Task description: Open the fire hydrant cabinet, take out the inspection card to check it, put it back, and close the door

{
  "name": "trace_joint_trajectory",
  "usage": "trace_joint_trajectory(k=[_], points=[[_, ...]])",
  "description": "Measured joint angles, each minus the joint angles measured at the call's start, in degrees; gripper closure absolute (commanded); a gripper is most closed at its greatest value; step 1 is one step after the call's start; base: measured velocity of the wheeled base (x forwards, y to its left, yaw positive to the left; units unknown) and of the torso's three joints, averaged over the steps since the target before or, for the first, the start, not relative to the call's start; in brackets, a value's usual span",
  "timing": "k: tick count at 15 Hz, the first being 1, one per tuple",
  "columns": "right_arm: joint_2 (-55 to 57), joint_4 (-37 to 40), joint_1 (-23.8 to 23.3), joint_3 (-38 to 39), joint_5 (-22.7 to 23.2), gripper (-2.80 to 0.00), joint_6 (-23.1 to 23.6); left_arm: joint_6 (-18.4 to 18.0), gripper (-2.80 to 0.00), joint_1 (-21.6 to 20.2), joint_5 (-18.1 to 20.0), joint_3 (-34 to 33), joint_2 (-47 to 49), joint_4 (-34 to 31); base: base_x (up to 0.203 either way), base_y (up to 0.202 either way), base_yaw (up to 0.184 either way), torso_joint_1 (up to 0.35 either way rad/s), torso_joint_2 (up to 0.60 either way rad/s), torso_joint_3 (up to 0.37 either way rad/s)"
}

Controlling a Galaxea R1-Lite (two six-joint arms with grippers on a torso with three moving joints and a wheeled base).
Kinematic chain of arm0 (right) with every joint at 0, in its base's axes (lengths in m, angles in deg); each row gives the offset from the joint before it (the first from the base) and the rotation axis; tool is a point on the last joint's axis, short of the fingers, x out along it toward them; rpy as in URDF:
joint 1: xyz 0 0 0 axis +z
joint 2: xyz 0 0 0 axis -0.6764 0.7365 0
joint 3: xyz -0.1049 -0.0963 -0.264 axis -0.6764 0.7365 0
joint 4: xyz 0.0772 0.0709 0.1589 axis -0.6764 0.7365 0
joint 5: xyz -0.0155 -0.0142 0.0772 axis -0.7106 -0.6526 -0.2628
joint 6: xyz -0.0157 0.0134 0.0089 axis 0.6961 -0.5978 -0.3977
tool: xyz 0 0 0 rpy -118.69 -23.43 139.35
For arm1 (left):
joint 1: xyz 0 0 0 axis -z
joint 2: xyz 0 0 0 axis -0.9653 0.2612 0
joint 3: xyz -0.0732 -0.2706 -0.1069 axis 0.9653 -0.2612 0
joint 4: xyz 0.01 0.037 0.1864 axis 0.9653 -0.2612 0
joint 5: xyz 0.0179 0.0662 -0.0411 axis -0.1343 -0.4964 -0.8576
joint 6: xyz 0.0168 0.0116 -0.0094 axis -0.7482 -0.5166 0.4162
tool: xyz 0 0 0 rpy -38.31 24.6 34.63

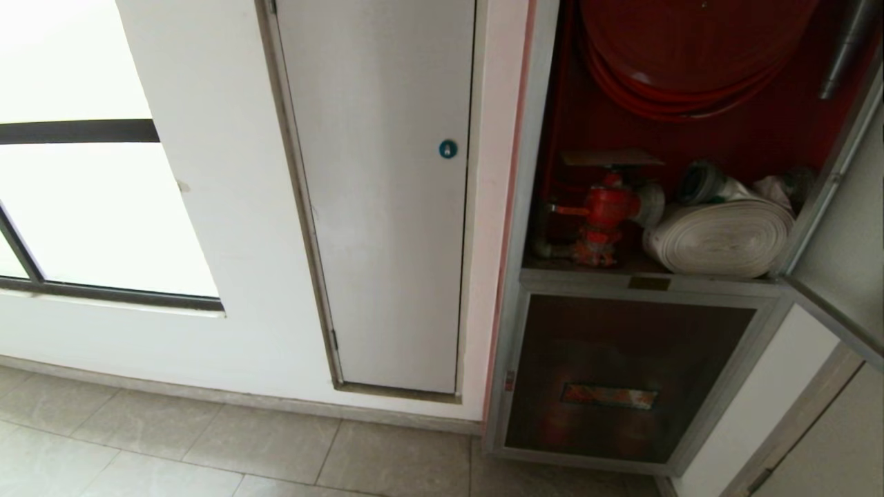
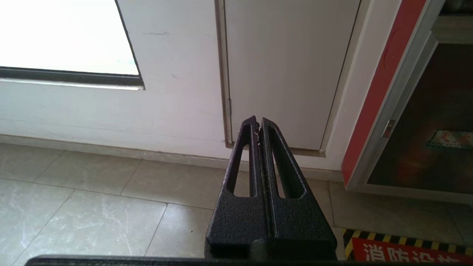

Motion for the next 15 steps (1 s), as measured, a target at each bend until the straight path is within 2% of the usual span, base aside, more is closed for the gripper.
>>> trace_joint_trajectory(k=[10, 15], points=[[5.23, -1.10, -9.44, 0.90, 0.79, 0.00, -0.35, 0.00, 0.00, 0.00, 0.01, 0.00, 0.00, -0.01, 0.000, 0.000, 0.000, 0.000, 0.00, 0.000], [6.05, -1.05, -11.88, 0.48, 0.81, 0.00, -0.24, 0.00, 0.00, 0.00, -0.01, 0.00, 0.00, 0.01, 0.000, 0.000, 0.000, 0.000, 0.00, 0.000]])
